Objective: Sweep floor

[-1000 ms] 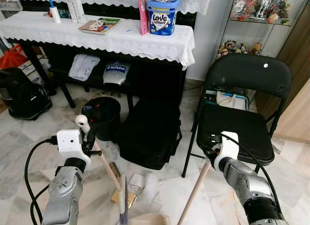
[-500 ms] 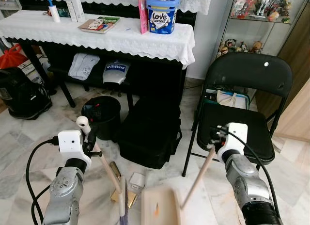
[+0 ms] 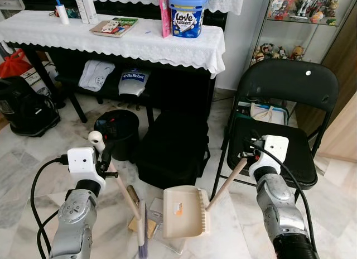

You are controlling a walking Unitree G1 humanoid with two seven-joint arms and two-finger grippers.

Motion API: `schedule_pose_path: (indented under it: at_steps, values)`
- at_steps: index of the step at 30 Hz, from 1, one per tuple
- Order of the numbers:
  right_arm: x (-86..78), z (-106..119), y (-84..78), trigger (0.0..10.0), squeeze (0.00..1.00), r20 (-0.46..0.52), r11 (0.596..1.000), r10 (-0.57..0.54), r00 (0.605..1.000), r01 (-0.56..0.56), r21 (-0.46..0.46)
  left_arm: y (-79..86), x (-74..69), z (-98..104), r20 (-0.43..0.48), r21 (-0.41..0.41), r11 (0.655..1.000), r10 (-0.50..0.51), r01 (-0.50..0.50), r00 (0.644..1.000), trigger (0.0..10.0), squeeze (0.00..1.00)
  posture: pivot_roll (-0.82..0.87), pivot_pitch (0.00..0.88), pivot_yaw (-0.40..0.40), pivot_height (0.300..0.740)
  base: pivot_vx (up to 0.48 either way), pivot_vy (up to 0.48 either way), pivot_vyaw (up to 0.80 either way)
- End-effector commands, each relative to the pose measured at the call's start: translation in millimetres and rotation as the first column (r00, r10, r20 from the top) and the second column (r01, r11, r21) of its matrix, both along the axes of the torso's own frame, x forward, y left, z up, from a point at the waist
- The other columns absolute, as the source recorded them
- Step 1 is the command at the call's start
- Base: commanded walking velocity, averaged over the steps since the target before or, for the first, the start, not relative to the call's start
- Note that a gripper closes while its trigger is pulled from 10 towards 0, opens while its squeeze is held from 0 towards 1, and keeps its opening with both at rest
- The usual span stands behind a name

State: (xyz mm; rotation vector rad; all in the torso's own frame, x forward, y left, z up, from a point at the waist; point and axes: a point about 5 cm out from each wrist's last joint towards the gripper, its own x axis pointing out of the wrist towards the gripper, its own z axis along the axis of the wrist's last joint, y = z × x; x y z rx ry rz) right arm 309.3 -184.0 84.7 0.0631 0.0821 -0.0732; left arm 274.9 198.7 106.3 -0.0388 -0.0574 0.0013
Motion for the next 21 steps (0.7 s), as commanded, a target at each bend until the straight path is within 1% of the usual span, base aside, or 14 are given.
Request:
schedule_pose_path:
  at_steps: [1,4,11,14,21]
  values:
    - [2.5,20,2.4,10.0,0.00,0.122,1.000,-0.004,0.993,0.007,-0.027,-2.9,1.8,5,0.035,0.002,1.000,-0.005,0.005,0.999,10.0,0.00,0.00,0.000,0.010,0.740,0.000,0.000,0.00]
    - [-0.3,19,3.5,10.0,0.00,0.133,0.999,-0.009,0.991,0.014,-0.038,-4.3,1.8,5,0.035,-0.001,1.000,-0.007,0.007,0.999,10.0,0.00,0.00,0.000,0.008,0.740,0.000,0.000,0.00]
    - [-12.9,4,7.7,10.0,0.00,0.122,0.999,-0.021,0.992,0.024,-0.023,-2.0,1.3,4,0.030,-0.001,1.000,0.001,-0.001,1.000,10.0,0.00,0.00,0.000,0.011,0.740,0.000,0.000,0.00]
    - [-15.4,-3,6.4,10.0,0.00,0.097,0.999,-0.042,0.994,0.044,-0.025,-2.0,1.3,4,0.028,-0.001,1.000,0.002,-0.002,1.000,10.0,0.00,0.00,0.000,0.013,0.740,0.000,0.000,0.00]
    - [-20.6,-7,4.3,10.0,0.00,0.097,0.997,-0.077,0.992,0.079,-0.015,-1.3,2.4,5,0.032,-0.003,1.000,0.012,-0.011,0.999,10.0,0.00,0.00,0.000,0.014,0.740,0.000,0.000,0.00]
